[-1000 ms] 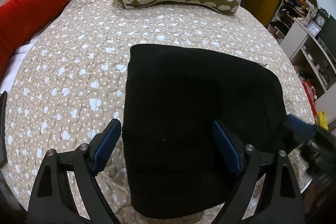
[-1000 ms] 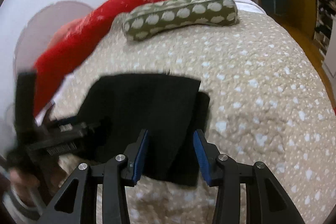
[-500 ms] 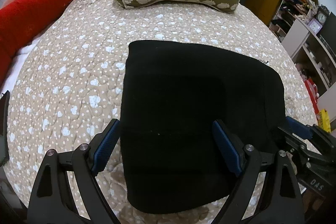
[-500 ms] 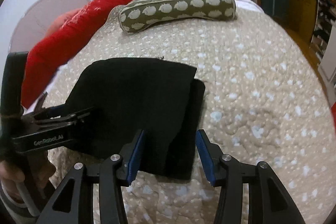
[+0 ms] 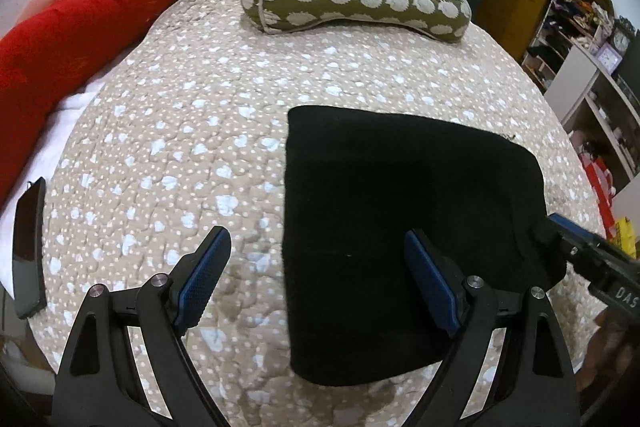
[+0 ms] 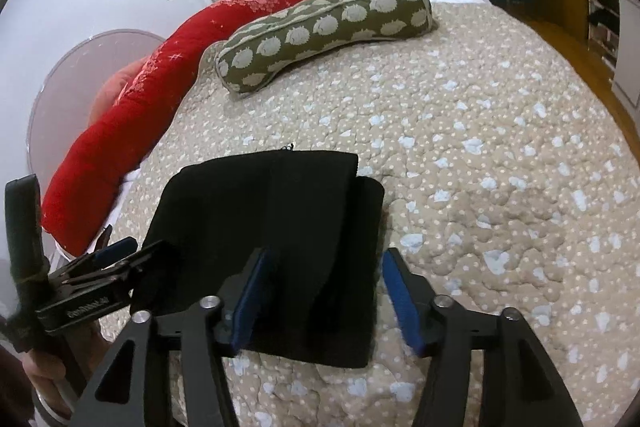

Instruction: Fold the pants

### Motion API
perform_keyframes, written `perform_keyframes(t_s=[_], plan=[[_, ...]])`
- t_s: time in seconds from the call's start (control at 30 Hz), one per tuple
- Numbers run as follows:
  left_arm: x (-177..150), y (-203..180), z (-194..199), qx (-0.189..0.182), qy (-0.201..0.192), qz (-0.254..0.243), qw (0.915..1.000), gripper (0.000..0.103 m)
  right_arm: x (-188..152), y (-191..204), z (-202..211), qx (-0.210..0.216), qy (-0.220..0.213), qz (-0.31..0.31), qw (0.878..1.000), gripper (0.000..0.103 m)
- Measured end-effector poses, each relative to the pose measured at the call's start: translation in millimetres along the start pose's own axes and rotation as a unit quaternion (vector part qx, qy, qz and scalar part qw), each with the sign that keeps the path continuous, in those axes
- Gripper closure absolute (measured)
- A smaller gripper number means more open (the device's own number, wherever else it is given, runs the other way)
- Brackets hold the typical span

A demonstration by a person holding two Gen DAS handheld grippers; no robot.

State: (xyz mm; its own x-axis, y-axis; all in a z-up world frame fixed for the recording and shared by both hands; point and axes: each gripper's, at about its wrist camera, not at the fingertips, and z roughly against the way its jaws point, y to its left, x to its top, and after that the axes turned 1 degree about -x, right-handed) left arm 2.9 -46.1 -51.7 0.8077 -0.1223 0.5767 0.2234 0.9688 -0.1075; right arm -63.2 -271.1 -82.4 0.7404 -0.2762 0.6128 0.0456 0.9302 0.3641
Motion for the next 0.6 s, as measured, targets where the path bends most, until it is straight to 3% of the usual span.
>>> perform_keyframes(t_s=[0.6], plan=[[4.4,14.5,-7.8,-0.028,0.016,0.034,0.9989,0.015,4.2,-13.8,-18.9,0.022,0.018,-0.021,0.999,0.035]])
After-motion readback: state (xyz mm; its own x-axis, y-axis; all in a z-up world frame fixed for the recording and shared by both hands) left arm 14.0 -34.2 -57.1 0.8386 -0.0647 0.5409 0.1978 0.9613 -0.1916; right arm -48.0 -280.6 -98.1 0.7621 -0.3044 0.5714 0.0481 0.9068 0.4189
